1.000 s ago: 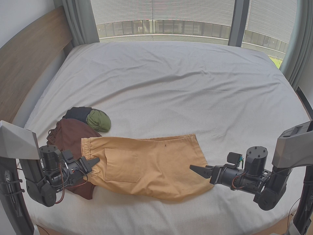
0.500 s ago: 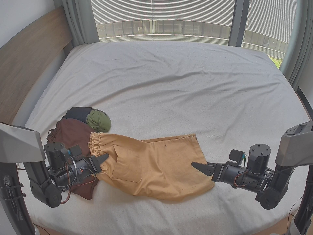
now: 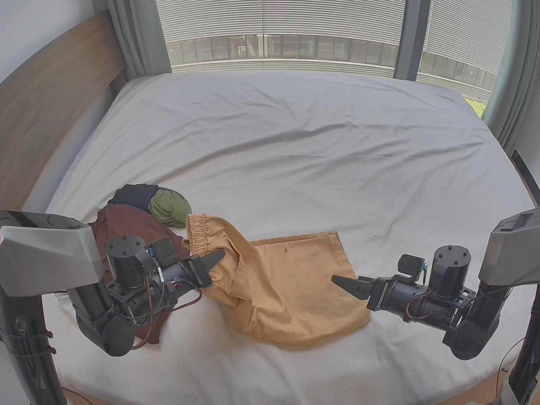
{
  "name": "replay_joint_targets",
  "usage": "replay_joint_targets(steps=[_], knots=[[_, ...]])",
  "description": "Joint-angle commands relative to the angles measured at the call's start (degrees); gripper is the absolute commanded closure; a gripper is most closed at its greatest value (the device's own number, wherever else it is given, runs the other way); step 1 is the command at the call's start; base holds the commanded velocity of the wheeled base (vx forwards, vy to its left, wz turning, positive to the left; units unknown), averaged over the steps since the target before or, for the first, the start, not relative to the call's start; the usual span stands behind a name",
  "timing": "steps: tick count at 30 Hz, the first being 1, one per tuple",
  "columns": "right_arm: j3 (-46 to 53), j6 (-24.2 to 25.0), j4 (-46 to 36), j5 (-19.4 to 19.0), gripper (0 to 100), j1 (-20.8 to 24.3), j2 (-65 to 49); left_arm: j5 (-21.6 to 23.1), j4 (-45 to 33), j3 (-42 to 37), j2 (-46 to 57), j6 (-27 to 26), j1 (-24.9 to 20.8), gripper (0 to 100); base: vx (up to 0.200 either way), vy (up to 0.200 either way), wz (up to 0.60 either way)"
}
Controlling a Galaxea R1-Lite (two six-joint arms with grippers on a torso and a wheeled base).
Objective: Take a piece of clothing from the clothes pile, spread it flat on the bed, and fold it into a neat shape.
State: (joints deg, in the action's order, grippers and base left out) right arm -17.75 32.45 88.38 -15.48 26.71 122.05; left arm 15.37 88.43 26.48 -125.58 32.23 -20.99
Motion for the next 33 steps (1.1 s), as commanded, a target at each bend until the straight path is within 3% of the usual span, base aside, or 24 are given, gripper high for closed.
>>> replay_joint_targets(steps=[1, 20, 33], knots=[[0.0, -0.02, 0.04, -0.07, 0, 0.01, -0.15, -0.87, 0.08, 3.93, -2.75, 0.29, -2.91, 100, 0.0, 0.0, 0.0], [-0.09, 0.16, 0.04, -0.07, 0, -0.52, -0.32, -1.66, -0.63, 11.32, -6.35, 2.31, -7.75, 100, 0.0, 0.0, 0.0], [-0.27, 0.16, 0.04, -0.07, 0, -1.13, -1.11, -1.66, -6.52, 17.82, -6.52, 3.98, -10.47, 100, 0.0, 0.0, 0.0]])
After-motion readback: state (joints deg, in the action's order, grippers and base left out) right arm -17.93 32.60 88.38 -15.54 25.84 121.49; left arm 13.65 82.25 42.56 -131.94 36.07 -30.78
